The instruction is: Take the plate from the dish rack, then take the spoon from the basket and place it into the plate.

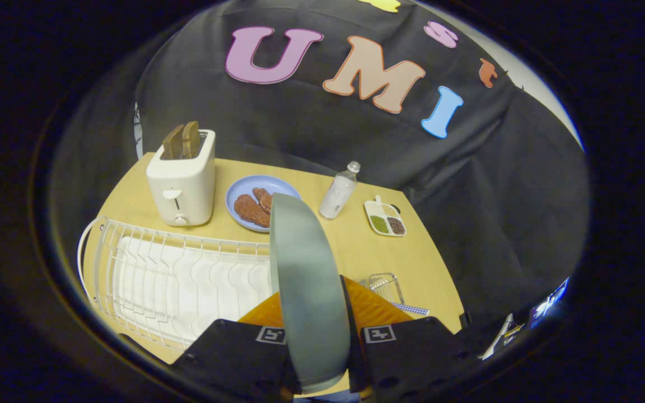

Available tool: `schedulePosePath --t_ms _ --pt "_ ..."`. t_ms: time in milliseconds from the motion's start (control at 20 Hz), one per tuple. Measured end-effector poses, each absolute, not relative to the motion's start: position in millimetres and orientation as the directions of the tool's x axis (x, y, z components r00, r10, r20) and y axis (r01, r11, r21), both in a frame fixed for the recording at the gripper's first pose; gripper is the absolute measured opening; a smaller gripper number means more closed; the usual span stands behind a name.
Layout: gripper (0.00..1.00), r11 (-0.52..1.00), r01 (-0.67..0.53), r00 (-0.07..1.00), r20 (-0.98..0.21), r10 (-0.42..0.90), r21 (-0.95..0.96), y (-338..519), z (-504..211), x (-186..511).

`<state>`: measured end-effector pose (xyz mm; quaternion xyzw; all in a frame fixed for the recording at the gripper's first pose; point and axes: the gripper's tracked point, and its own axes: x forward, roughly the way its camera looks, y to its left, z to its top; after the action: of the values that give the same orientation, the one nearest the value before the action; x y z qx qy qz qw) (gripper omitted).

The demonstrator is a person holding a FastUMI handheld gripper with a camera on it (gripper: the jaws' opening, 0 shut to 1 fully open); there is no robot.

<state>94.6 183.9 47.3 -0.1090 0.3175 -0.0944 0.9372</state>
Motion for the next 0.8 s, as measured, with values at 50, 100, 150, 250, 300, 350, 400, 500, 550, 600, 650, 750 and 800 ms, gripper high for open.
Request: schedulePosePath --t_ms 50,100,150,250,300,350,400,500,550,600,650,750,800 --pt "0.34 0.960 0.122 0.791 -0.560 -0.247 -0.252 180 57 89" --pt "0.34 0.962 0.137 0.801 -0.545 -0.249 -0.238 176 67 84" --pt "0.34 0.962 0.154 0.809 -0.531 -0.253 -0.225 170 74 77" --pt "0.34 0.964 0.186 0.823 -0.506 -0.259 -0.191 157 90 63" --pt "0.34 0.964 0.204 0.828 -0.494 -0.264 -0.172 149 96 55" --pt "0.34 0.961 0.225 0.830 -0.485 -0.274 -0.159 140 100 46" --pt "0.34 0.956 0.249 0.828 -0.480 -0.292 -0.152 130 103 37" --pt "0.34 0.943 0.302 0.814 -0.476 -0.332 -0.142 108 104 21" --pt "0.34 0.937 0.324 0.807 -0.478 -0.346 -0.131 100 102 14" --pt "0.34 0.932 0.343 0.800 -0.483 -0.355 -0.117 92 99 6" --pt "0.34 0.927 0.362 0.793 -0.490 -0.362 -0.100 84 94 0" --pt "0.34 0.915 0.397 0.774 -0.511 -0.374 -0.067 69 79 -12" --pt "0.34 0.908 0.415 0.761 -0.528 -0.378 -0.051 62 69 -20"
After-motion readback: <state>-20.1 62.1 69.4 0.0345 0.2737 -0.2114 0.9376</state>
